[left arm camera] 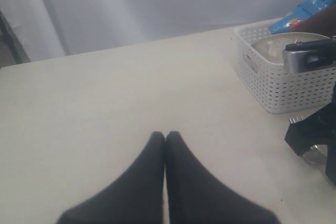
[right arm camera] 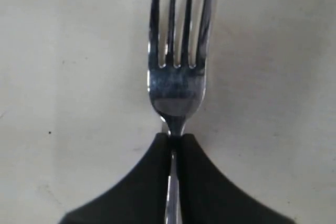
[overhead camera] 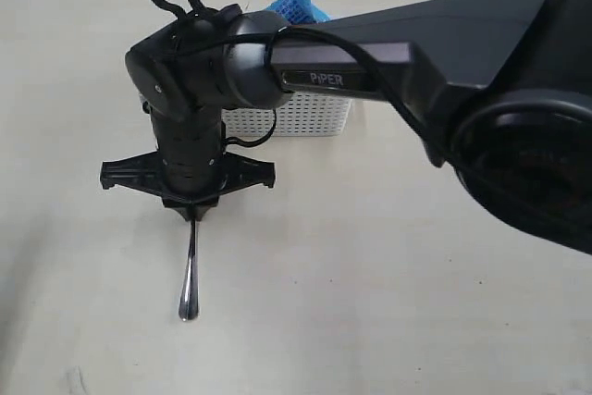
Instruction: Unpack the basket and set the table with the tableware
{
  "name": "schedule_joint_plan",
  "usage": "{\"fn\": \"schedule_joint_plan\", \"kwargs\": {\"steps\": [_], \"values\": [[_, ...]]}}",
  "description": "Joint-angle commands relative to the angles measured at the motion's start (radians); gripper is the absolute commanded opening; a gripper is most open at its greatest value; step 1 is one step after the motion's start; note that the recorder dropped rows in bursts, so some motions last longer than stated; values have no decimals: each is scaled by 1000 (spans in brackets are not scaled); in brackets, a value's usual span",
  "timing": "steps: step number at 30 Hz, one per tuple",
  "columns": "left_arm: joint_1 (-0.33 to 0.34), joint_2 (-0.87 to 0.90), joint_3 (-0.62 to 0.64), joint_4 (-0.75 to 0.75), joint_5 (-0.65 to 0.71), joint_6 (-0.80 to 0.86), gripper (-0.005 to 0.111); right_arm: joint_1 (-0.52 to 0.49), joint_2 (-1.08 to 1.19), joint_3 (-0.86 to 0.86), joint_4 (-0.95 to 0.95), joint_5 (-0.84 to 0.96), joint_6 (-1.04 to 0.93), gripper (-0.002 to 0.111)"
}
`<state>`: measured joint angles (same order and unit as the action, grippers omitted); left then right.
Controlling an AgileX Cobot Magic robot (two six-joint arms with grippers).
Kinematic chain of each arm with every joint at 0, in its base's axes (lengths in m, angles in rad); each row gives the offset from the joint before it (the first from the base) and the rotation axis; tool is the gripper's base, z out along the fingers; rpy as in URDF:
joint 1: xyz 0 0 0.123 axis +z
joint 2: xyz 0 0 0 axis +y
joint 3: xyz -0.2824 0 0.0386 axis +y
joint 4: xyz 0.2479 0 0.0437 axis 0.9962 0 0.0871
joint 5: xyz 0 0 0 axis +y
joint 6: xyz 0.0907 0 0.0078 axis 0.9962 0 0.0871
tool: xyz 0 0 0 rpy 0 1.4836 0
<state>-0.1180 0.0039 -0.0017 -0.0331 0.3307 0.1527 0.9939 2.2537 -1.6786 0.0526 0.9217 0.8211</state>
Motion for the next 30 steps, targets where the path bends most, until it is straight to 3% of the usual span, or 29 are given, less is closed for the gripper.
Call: {"fn": "schedule_joint_plan", "kwargs": {"steps": [1, 5, 7, 17, 23, 30], "values": [[-5, -4, 2, 3, -11, -1, 0, -6, -12, 5, -14, 6, 11, 13], [-5, -4, 2, 3, -11, -1, 0, -6, -13, 5, -14, 16, -9, 42], [-5, -4, 2, 3, -11, -1, 0, -6, -18, 1, -14, 22, -45, 51], [-5, -4, 2, 3, -11, -1, 0, -33, -83, -219, -152, 299, -233, 50], [-5, -4, 2, 3, -11, -1, 0, -85, -132, -353, -166, 299, -337, 50], [-5, -4, 2, 3, -11, -1, 0, -95, -167, -367, -310, 299, -714, 50]]}}
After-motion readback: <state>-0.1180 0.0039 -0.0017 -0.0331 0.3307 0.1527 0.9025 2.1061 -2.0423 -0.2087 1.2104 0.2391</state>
